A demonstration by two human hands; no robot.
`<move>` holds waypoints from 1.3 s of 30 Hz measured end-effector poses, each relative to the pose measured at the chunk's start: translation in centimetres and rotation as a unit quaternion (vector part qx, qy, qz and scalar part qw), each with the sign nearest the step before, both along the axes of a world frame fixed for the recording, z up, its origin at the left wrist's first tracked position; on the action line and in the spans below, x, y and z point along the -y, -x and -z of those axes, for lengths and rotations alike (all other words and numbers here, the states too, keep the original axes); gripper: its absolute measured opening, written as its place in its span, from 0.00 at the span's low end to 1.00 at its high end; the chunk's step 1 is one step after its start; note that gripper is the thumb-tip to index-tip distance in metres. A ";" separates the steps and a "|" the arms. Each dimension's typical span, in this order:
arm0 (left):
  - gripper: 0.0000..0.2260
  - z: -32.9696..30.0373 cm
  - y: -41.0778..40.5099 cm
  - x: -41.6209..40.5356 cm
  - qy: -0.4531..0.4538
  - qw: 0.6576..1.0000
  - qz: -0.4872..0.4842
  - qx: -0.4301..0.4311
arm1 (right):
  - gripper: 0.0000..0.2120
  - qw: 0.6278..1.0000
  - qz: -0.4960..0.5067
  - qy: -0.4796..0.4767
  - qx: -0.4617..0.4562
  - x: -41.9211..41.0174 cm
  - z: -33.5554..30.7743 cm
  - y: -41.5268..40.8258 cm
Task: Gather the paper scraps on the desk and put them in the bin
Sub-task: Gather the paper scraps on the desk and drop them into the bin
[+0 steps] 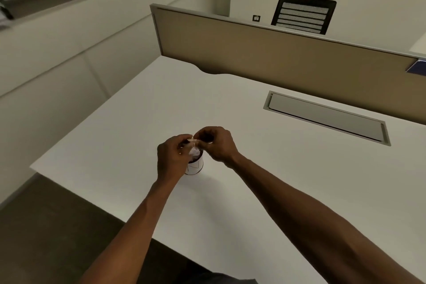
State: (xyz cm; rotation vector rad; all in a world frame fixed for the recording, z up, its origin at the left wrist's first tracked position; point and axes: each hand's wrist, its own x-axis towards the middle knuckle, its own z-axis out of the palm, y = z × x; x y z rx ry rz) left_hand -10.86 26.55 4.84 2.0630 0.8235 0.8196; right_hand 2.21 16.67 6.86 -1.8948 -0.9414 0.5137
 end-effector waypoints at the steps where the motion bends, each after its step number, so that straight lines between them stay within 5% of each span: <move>1: 0.08 0.3 0.0 -0.6 -0.011 1.000 0.001 -0.018 | 0.05 0.999 -0.006 0.007 0.033 -0.7 0.2 0.1; 5: 0.11 1.5 0.2 -2.1 -0.058 0.990 0.046 -0.120 | 0.09 0.990 -0.051 0.048 0.125 -1.8 1.0 0.1; 13: 0.20 3.2 2.2 -2.5 -0.104 0.989 0.065 -0.085 | 0.19 0.970 -0.051 0.032 0.236 -0.1 2.5 -0.1; 18: 0.32 4.2 3.3 -3.4 -0.229 0.933 0.195 -0.195 | 0.36 0.906 -0.173 0.146 0.359 1.4 4.1 0.2; 23: 0.31 4.7 3.6 -4.0 -0.271 0.902 0.218 -0.256 | 0.31 0.857 -0.218 0.209 0.417 1.3 4.3 1.1; 30: 0.25 5.0 2.6 -4.4 -0.326 0.872 0.217 -0.295 | 0.26 0.857 -0.218 0.245 0.398 -0.2 4.3 2.0; 39: 0.23 3.7 2.4 -4.3 -0.301 0.901 0.204 -0.238 | 0.30 0.940 -0.030 0.072 0.333 3.4 3.8 0.7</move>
